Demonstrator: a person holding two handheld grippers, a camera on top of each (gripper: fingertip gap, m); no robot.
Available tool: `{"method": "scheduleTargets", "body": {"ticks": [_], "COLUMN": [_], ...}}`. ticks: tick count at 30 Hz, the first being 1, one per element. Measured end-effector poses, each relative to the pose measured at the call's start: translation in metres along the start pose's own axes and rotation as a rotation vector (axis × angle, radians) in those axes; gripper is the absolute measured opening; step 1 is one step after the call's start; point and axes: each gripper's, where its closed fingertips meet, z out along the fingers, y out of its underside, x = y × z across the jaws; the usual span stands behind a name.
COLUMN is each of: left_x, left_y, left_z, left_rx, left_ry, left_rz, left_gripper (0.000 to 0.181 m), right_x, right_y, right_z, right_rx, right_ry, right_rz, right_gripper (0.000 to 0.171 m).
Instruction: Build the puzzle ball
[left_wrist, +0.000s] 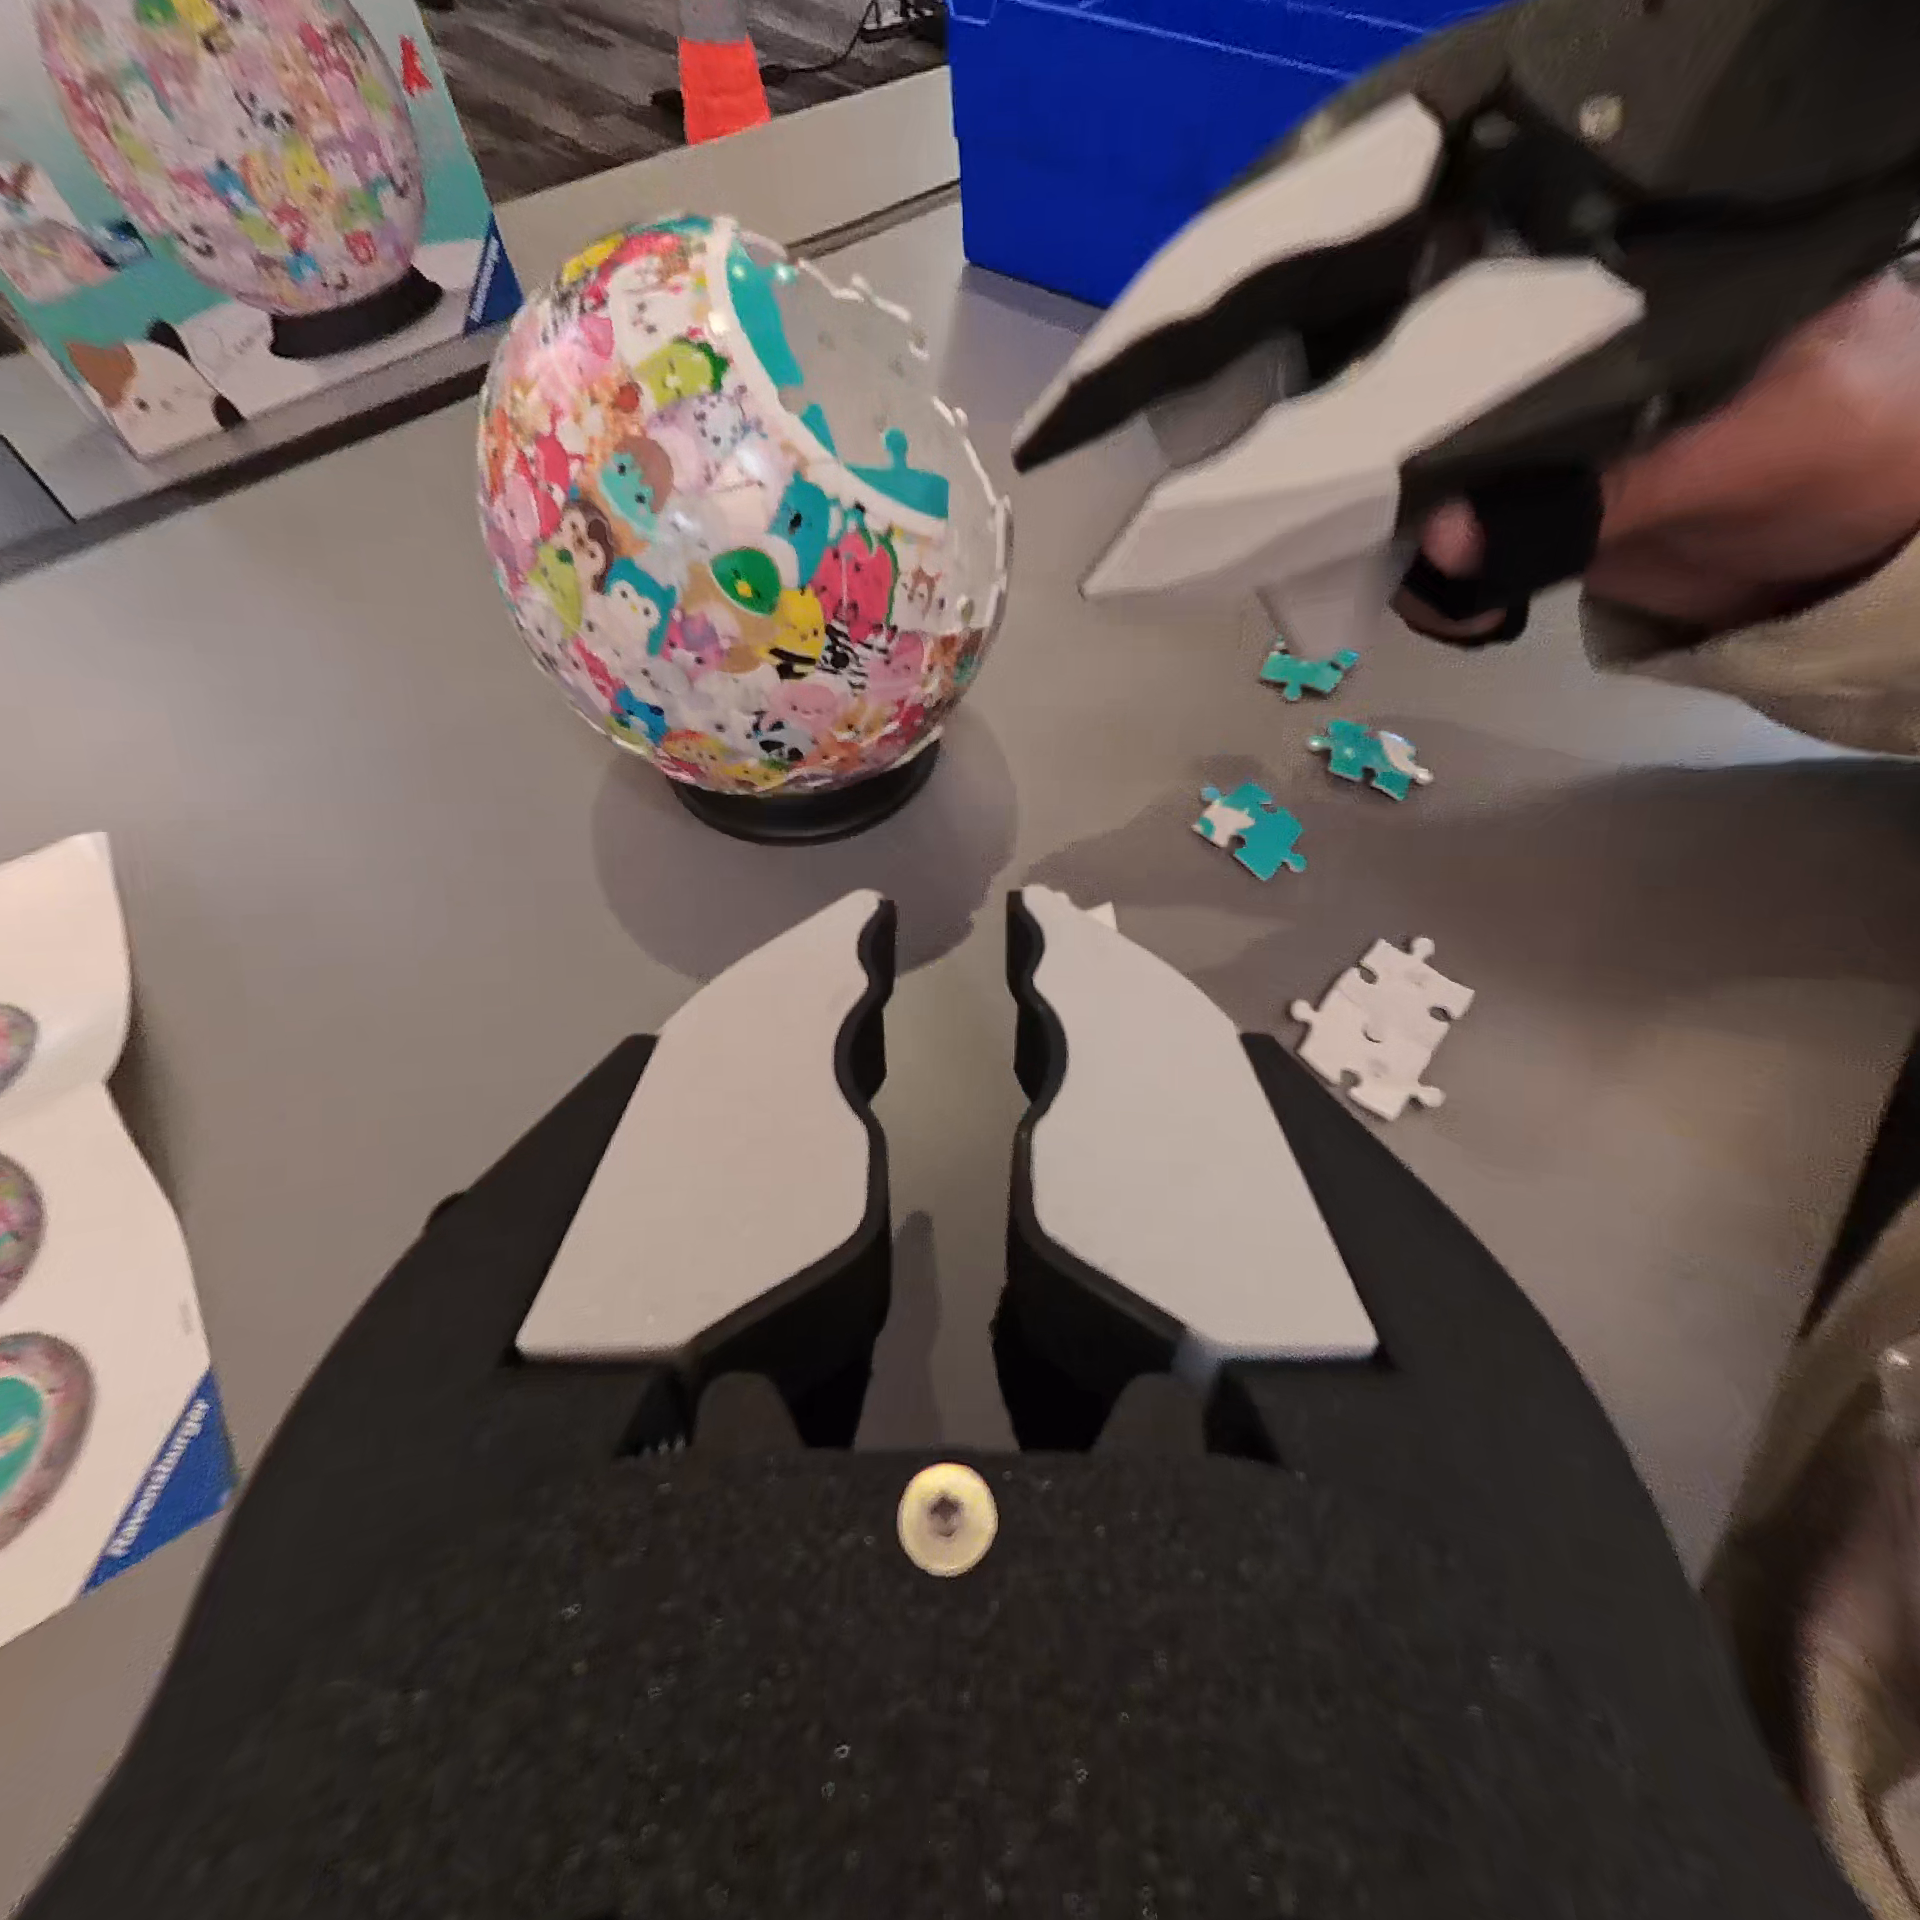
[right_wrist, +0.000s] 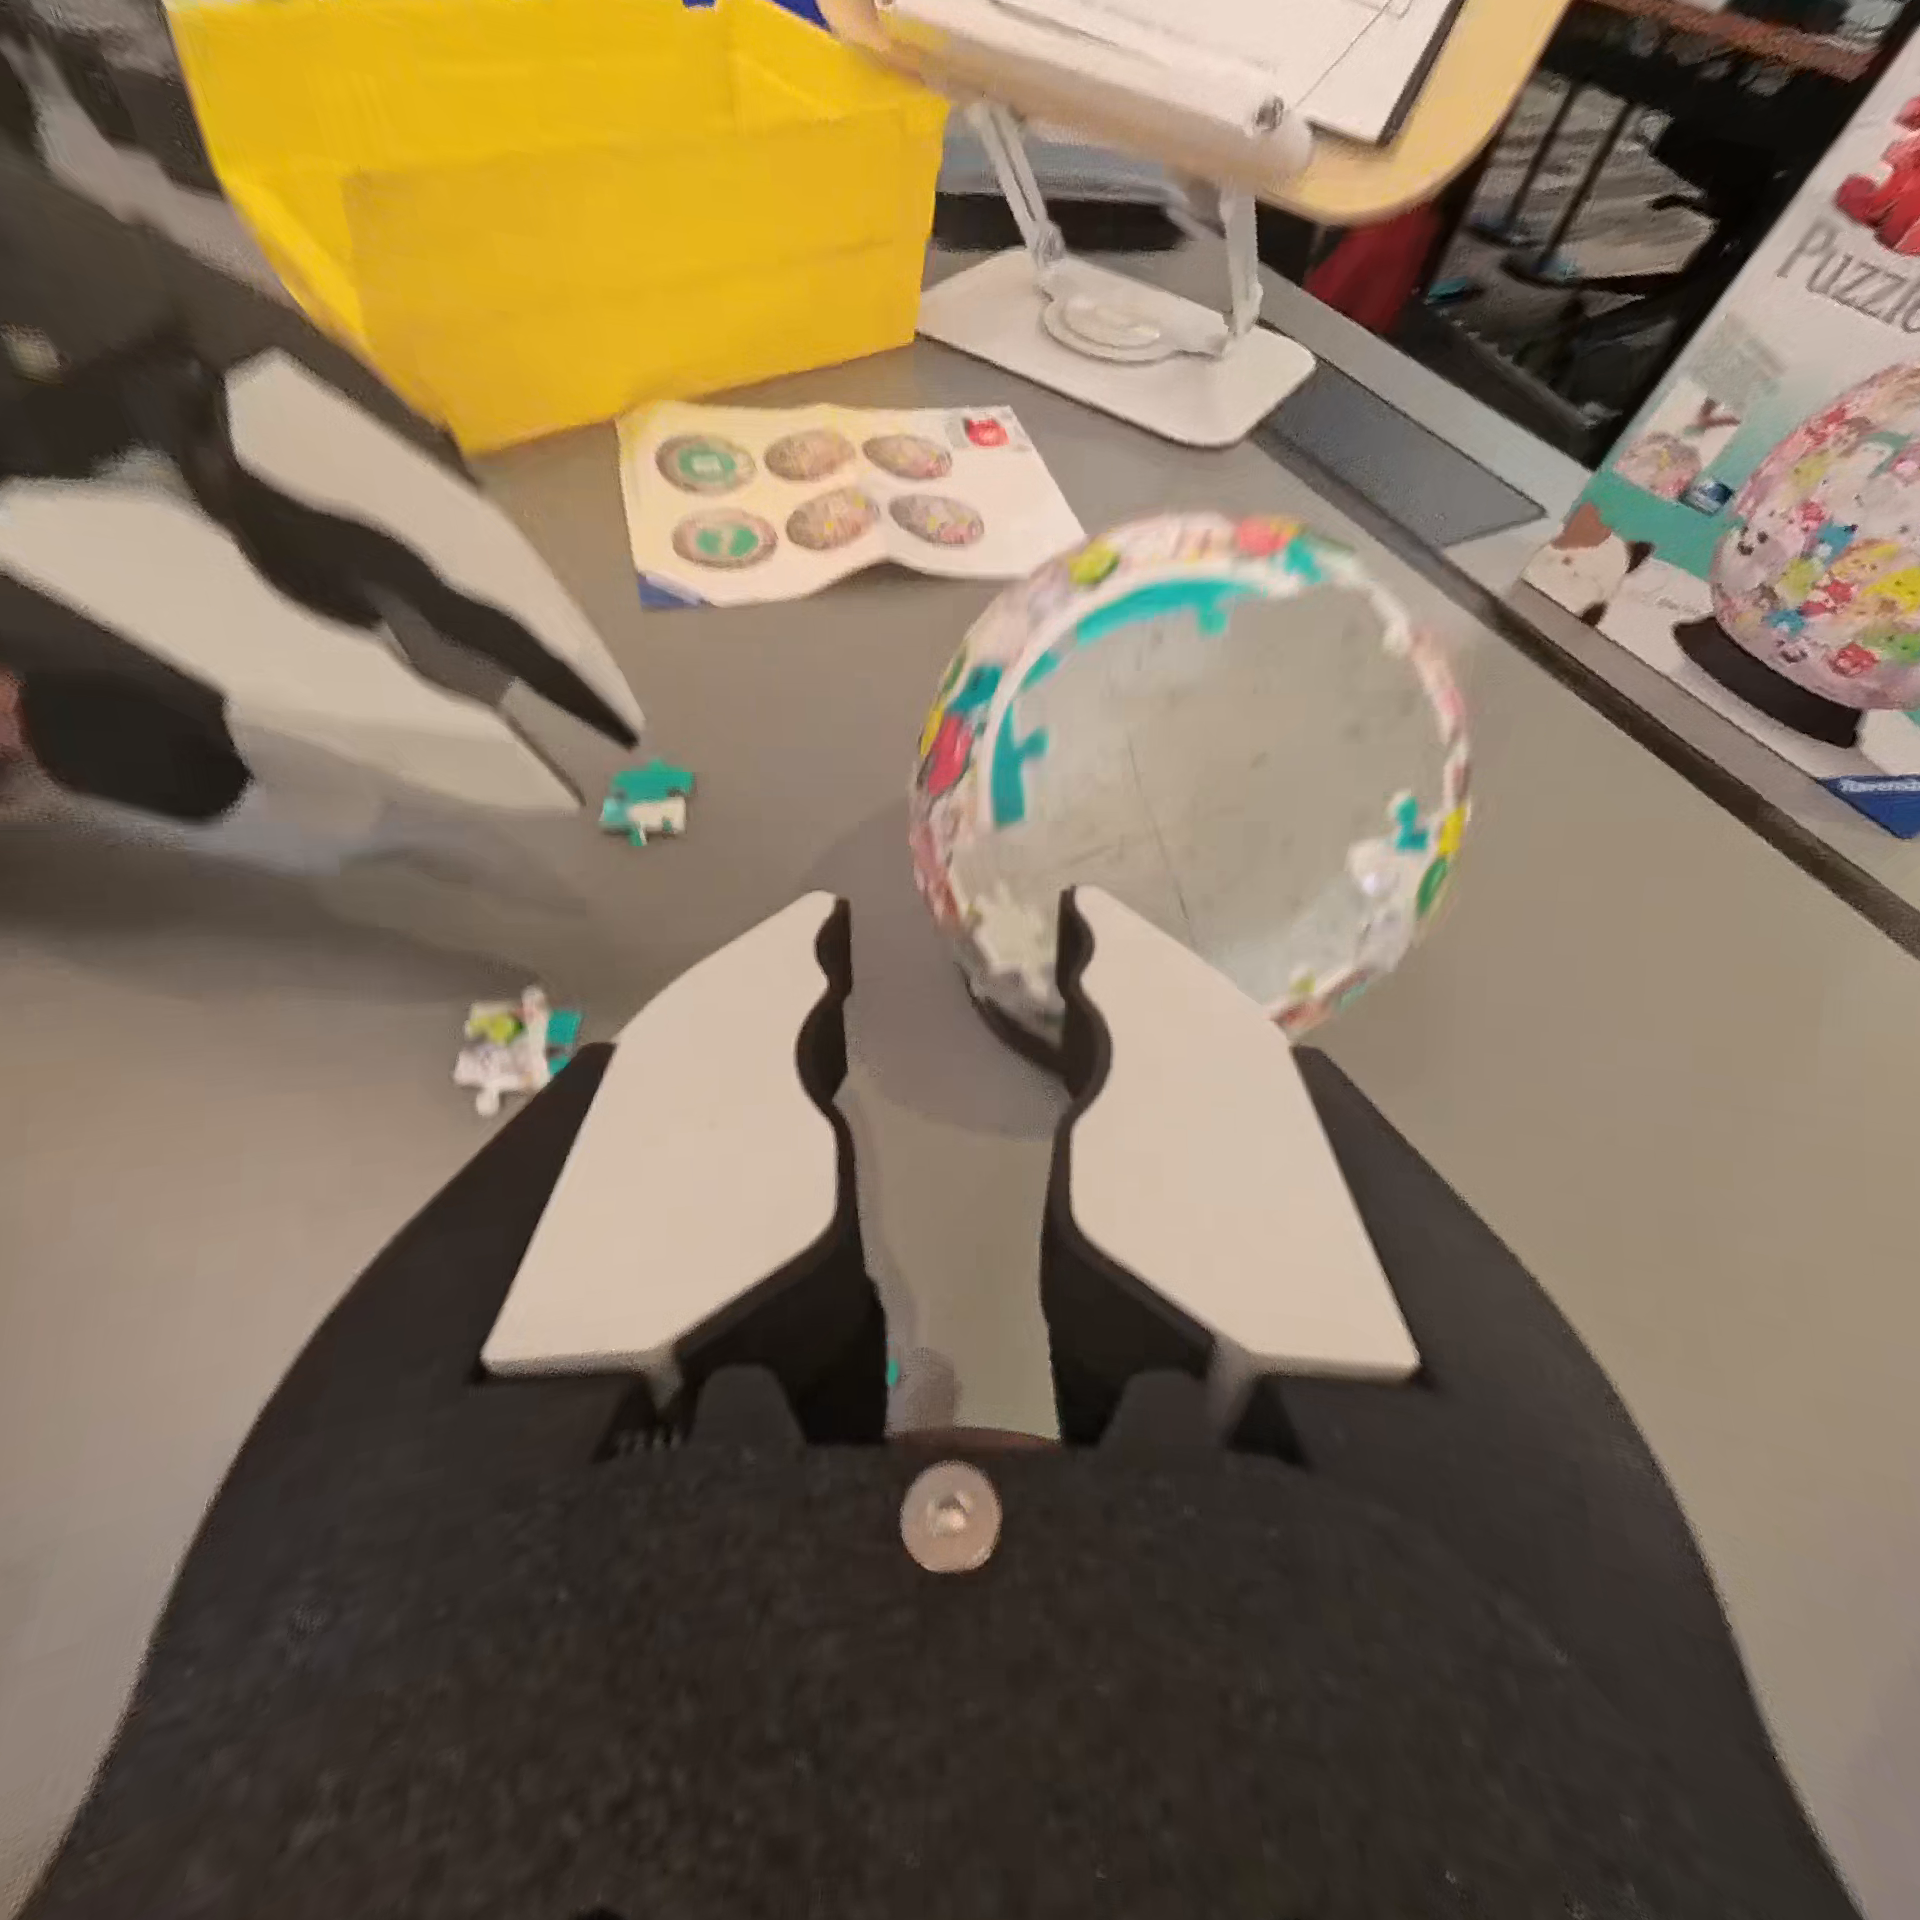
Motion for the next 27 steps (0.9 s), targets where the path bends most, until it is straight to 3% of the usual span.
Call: {"method": "scheduleTargets", "body": {"ticks": [2, 5, 10, 22, 27], "left_x": [0.000, 0.005, 0.008, -0.001, -0.001], "left_y": [0.001, 0.008, 0.024, 0.024, 0.024], "left_z": [0.001, -0.005, -0.016, -0.030, -0.032], "left_rx": [-0.010, -0.006, -0.035, -0.010, -0.011], "left_ry": [-0.012, 0.004, -0.006, -0.019, -0.030], "left_rz": [0.014, -0.022, 0.006, -0.025, -0.011], "left_gripper": [0.019, 0.019, 0.018, 0.017, 0.017], "right_x": [0.001, 0.010, 0.011, 0.017, 0.013], "right_y": [-0.015, -0.013, -0.002, 0.010, 0.003], "right_z": [0.006, 0.016, 0.029, 0.039, 0.038], "right_rx": [-0.016, -0.189, -0.357, -0.339, -0.304], "right_ry": [-0.127, -0.229, -0.313, -0.173, -0.217], "right_rz": [0.022, -0.044, -0.080, -0.184, -0.151], "right_gripper": [0.037, 0.037, 0.037, 0.043, 0.042]}}
